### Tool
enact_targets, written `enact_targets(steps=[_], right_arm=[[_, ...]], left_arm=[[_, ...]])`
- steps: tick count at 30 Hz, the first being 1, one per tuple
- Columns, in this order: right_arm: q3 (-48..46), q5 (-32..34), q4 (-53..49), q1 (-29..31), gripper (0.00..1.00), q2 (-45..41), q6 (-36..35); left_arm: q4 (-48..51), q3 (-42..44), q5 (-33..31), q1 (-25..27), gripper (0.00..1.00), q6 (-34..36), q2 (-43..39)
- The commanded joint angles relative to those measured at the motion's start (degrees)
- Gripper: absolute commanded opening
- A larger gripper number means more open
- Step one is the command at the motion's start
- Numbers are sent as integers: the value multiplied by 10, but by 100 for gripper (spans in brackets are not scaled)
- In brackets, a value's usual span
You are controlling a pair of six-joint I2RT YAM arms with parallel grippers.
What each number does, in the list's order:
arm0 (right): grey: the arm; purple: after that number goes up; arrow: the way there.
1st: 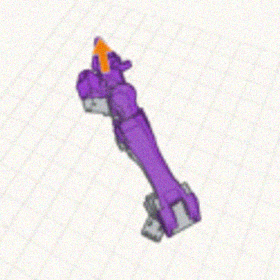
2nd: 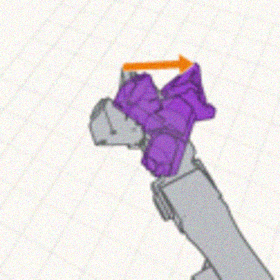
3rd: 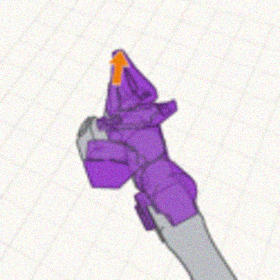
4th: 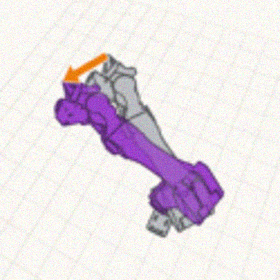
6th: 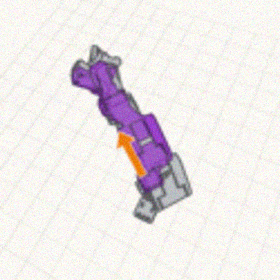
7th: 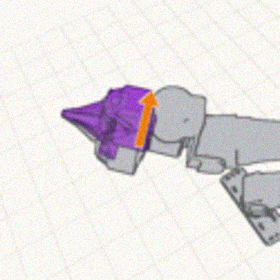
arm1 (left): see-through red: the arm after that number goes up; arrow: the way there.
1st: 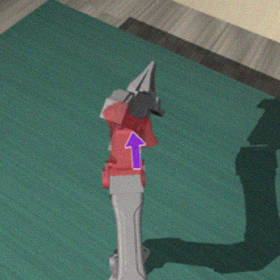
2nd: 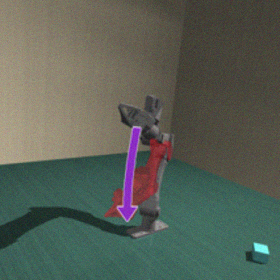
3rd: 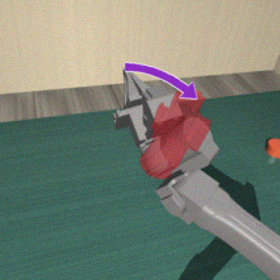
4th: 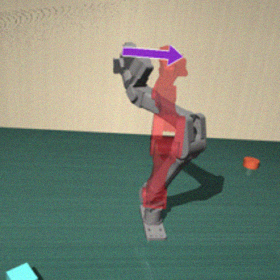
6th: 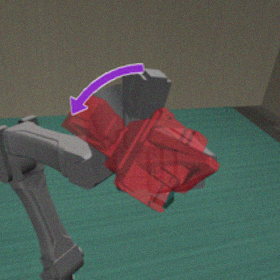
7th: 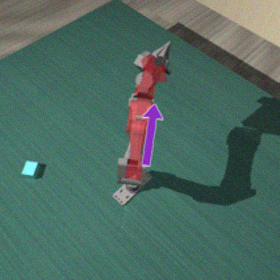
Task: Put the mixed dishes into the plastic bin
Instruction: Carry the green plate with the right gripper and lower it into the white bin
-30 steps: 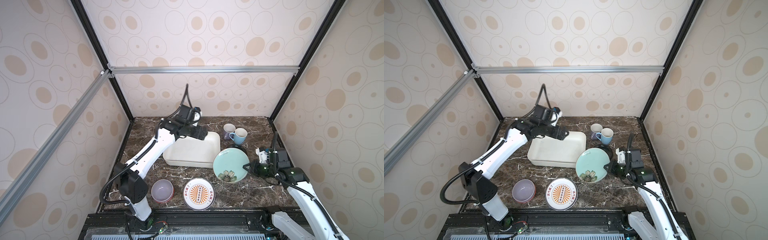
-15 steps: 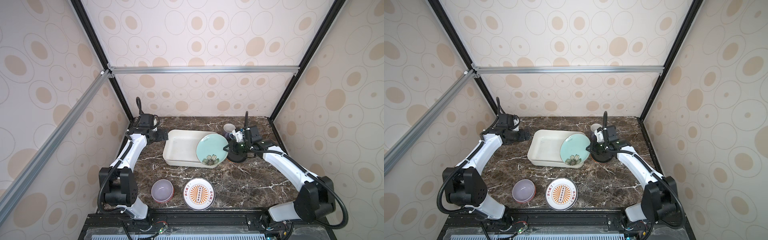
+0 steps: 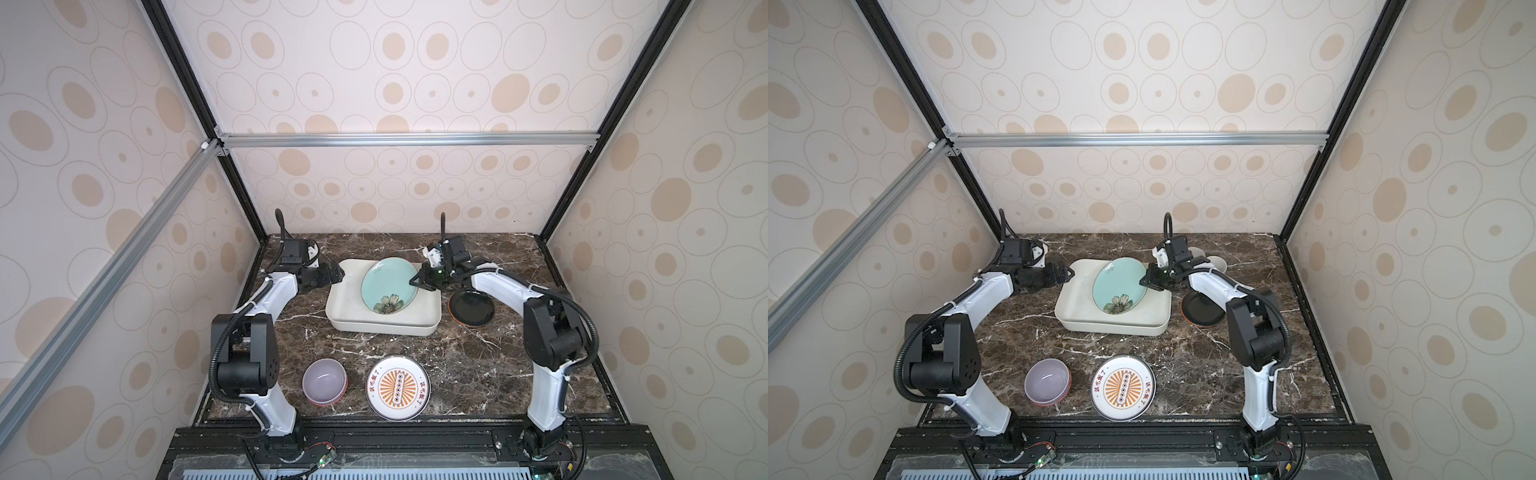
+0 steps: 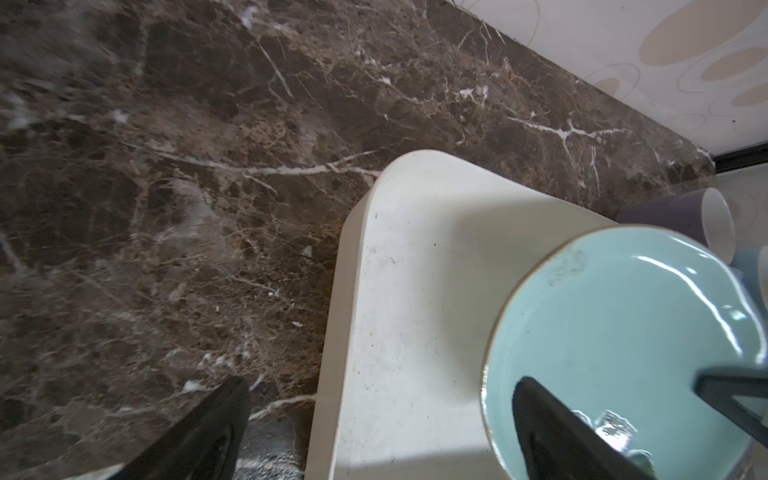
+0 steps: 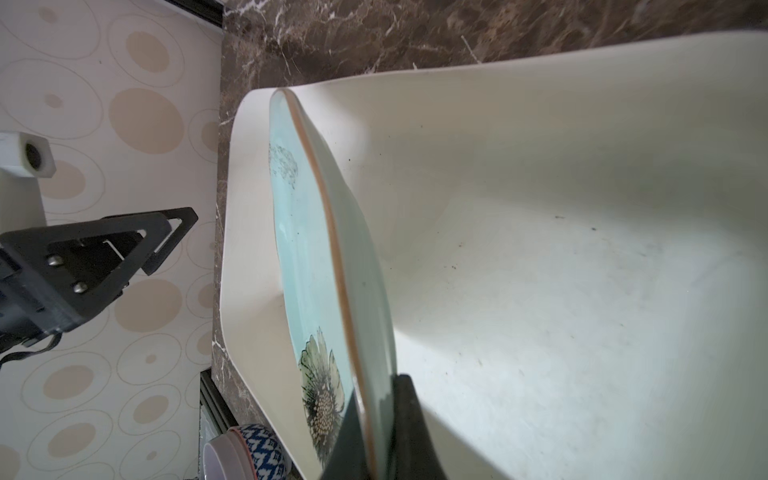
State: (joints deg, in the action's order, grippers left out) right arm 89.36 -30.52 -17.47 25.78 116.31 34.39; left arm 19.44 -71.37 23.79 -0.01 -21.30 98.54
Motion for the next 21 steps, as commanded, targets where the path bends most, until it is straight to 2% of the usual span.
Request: enact_targets(steps=[1,13,21], right_arm=[[57,-54,48,16,0,21,14],[170,-86,25,38,0,143,27],[226,-99,7,46,8,199,33]], left_arm=[[-35,5,45,-4,99,-15,6],[-71,72,79,1,99,-35,-24],[-72,86,88,21,98,-43,-38]])
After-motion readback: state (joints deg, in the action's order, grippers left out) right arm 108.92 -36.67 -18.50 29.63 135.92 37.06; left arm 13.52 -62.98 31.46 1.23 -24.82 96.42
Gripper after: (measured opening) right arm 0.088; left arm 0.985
